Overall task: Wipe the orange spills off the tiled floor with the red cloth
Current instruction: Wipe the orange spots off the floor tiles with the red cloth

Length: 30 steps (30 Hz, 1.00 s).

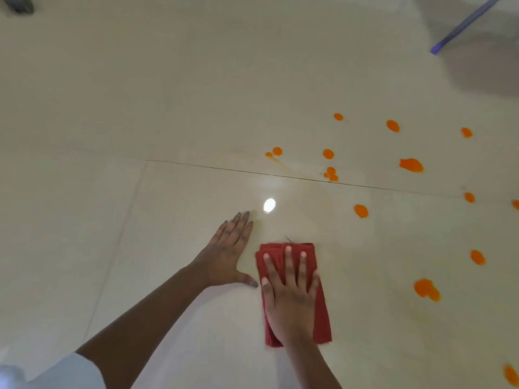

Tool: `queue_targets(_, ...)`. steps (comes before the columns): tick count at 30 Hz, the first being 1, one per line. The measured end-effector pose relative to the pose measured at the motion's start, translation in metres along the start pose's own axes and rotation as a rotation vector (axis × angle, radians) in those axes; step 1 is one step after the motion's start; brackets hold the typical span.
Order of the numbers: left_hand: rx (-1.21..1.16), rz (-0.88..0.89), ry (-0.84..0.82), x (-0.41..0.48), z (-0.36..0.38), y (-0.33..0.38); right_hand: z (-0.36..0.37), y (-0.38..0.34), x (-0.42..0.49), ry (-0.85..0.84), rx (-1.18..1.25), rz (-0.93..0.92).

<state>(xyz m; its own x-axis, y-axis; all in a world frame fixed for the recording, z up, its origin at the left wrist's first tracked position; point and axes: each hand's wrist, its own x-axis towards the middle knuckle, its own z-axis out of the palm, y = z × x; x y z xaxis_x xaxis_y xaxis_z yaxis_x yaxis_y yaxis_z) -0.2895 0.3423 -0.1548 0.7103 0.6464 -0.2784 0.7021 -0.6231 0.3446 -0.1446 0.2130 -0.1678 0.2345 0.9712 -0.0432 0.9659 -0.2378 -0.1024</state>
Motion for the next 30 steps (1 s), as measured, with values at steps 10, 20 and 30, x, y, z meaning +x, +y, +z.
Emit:
queue_targets(10, 0.074, 0.050, -0.033, 0.023, 0.008, 0.049, -0.017, 0.084, 0.050, -0.005, 0.015, 0.249)
queue_targets(20, 0.169, 0.199, -0.058, 0.054, 0.022, 0.090, -0.031, 0.220, -0.028, -0.065, 0.016, 0.509)
queue_targets(30, 0.220, 0.223, -0.084, 0.072, 0.039, 0.149, -0.031, 0.215, -0.063, -0.011, 0.062, 0.289)
